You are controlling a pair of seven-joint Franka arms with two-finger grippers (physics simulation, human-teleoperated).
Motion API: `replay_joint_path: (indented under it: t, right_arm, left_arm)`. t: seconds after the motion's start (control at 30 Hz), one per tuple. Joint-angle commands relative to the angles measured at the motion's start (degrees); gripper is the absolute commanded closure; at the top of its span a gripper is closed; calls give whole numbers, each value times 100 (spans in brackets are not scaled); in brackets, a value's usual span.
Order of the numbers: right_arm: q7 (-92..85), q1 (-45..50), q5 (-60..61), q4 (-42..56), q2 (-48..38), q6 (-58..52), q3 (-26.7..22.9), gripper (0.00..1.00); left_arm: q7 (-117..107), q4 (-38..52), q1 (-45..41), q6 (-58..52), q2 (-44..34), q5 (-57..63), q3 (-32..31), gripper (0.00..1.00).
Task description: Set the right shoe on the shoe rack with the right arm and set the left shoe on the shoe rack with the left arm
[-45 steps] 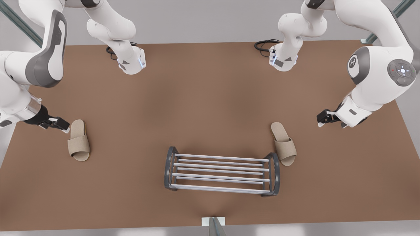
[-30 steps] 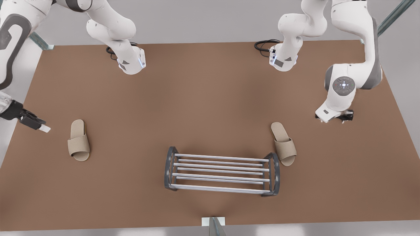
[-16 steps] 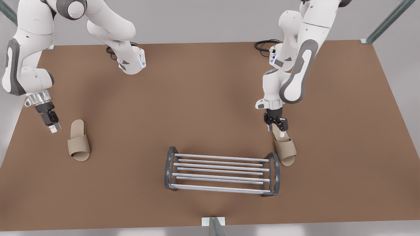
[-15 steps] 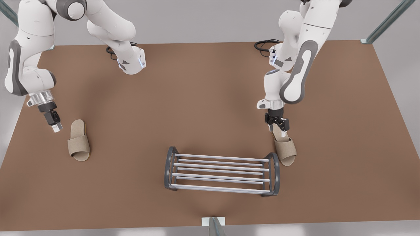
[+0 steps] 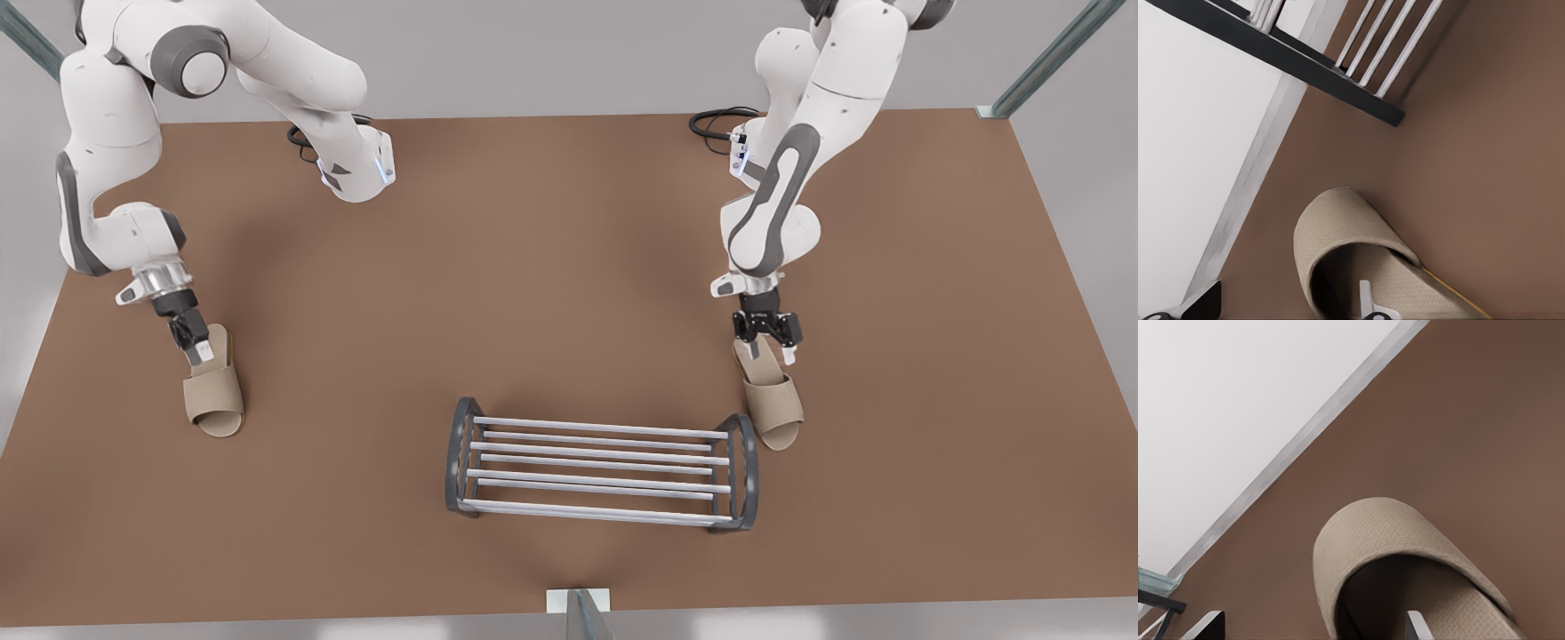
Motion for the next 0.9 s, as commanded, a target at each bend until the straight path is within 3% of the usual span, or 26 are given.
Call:
replay_joint_path:
  t: [0.0, 0.17, 0.37, 0.87]
  right_arm:
    - [-2437, -27, 165, 11, 2, -286, 19, 0]
    - [-2419, -194, 340, 29, 125, -523, 283, 0]
    - [-697, -141, 683, 29, 72, -550, 450, 0]
    - [-731, -167, 701, 407, 512, -954, 511, 0]
  left_arm:
    - [-1761, -88, -32, -937, 73, 241, 2, 0]
    - [-1778, -71, -32, -1297, 389, 425, 2, 0]
    - [-1805, 158, -41, -1535, 732, 478, 2, 0]
    - [-1814, 483, -32, -1614, 1119, 496, 2, 0]
